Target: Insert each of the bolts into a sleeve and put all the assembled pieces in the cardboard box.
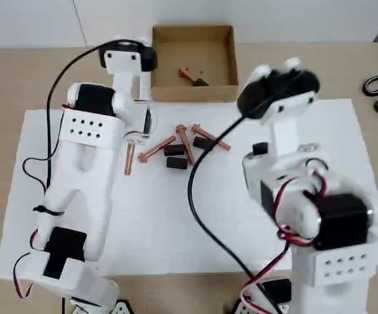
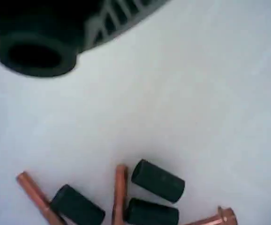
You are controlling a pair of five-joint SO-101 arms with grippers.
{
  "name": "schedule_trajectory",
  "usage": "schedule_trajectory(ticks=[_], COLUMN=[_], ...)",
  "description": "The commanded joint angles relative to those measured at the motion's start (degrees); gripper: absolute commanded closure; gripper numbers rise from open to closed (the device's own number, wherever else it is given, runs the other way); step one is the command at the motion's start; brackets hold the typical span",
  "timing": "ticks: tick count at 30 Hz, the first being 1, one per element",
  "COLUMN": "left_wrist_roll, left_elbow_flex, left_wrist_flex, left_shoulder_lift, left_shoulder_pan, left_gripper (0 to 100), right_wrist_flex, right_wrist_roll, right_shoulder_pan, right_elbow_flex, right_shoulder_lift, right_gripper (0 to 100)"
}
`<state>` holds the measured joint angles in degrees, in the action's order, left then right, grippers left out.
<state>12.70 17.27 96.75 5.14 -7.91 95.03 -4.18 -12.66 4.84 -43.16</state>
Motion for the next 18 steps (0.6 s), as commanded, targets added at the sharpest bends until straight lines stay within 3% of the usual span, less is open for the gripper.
schedule_trajectory(ticks=[1, 9, 18], left_wrist_roll=[5.9, 9.8, 10.3], left_elbow_flex=[3.8, 4.2, 4.2], left_wrist_flex=[-0.5, -3.6, -8.9], left_shoulder_lift=[-1.0, -1.0, -1.0], left_shoulder_pan=[0.1, 0.1, -0.1], left_gripper=[99, 99, 99], right_wrist_flex=[-8.5, -32.7, -56.7], right_wrist_roll=[-0.4, -0.3, 1.8], right_shoulder_pan=[-0.6, -0.6, -0.7], right_elbow_flex=[9.8, 33.1, 48.1], right_shoulder_lift=[-4.6, -8.0, -8.2], right_gripper=[99.5, 99.5, 99.4])
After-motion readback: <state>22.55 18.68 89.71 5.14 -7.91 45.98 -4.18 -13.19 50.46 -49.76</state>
